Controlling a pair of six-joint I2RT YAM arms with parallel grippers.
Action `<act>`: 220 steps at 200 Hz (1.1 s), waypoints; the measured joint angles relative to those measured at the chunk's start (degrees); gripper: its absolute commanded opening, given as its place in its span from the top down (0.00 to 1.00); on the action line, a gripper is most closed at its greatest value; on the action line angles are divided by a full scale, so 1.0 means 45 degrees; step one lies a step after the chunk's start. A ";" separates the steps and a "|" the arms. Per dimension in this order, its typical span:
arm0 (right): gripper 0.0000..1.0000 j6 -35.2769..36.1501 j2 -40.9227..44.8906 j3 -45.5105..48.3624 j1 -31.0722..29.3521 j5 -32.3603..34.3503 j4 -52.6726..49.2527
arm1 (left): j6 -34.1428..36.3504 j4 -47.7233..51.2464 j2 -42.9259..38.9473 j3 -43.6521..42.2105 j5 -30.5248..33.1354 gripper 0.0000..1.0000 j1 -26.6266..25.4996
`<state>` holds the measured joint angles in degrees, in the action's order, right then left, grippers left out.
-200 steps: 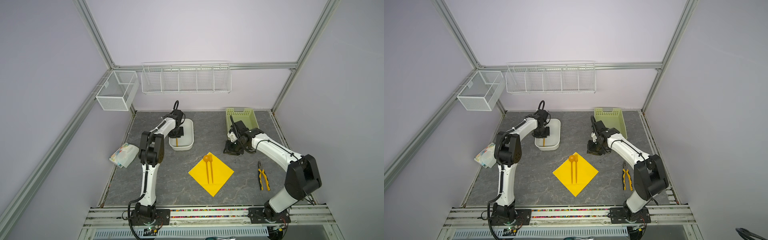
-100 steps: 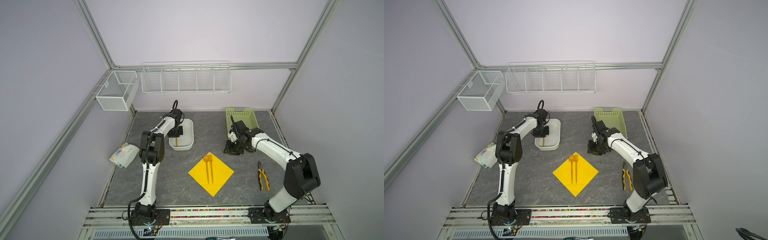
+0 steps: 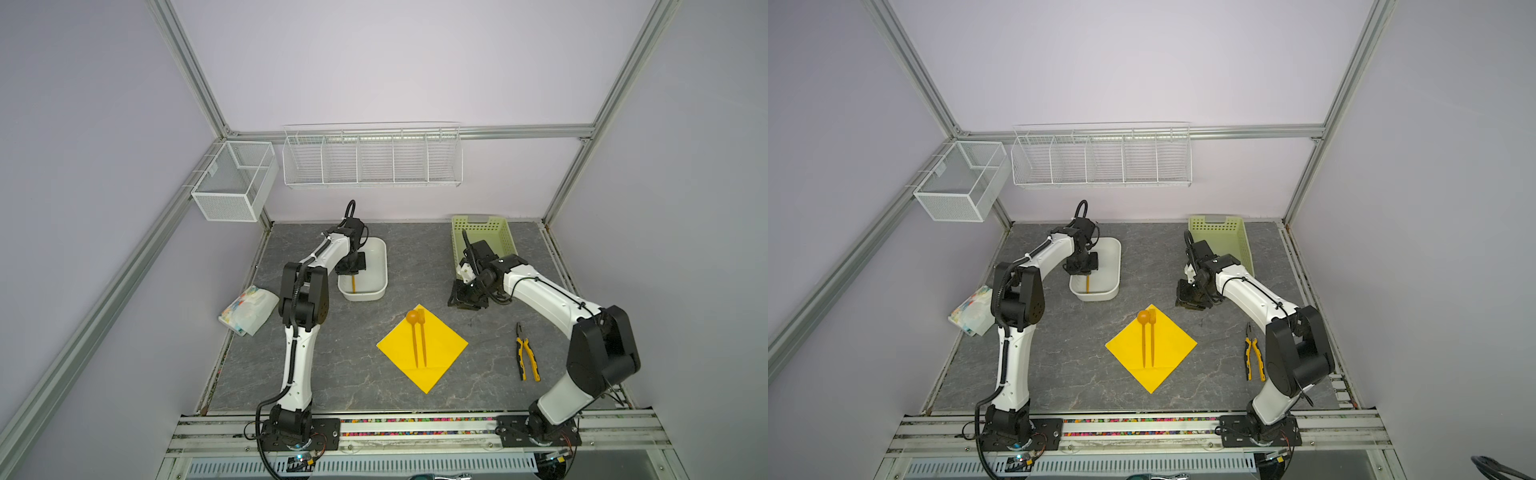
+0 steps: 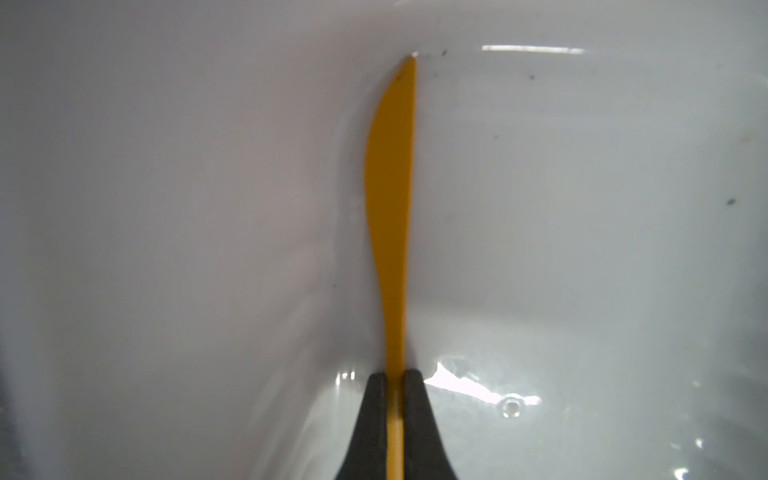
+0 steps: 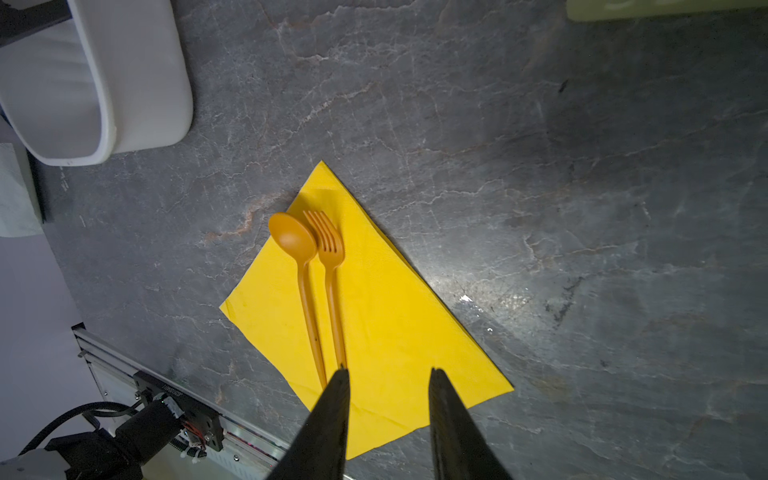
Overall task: Place the utensils on the paper napkin and roll it up
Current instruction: 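Open the right gripper and lift away while the left gripper reaches into the tub, then close the left gripper on the yellow knife handle and lift it from the tub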
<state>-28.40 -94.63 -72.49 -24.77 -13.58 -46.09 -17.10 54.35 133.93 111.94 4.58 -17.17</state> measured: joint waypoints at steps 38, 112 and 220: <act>0.64 0.0029 0.0063 0.0000 0.0000 0.0000 -0.0049 | -0.0010 0.0117 -0.0160 -0.0029 -0.0272 0.97 -0.0024; 0.64 0.0262 0.1360 0.0272 0.0136 0.0083 -0.0413 | -0.0199 0.0204 -0.2254 -0.0865 -0.0447 0.97 -0.0578; 0.65 0.1617 0.2701 0.1239 0.2686 -0.0063 -0.0748 | -0.1195 0.0262 -0.5532 -0.3099 -0.0355 0.98 -0.2055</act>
<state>-21.12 -82.48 -66.92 -12.69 -13.87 -49.45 -22.48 55.53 109.03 98.00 2.98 -26.41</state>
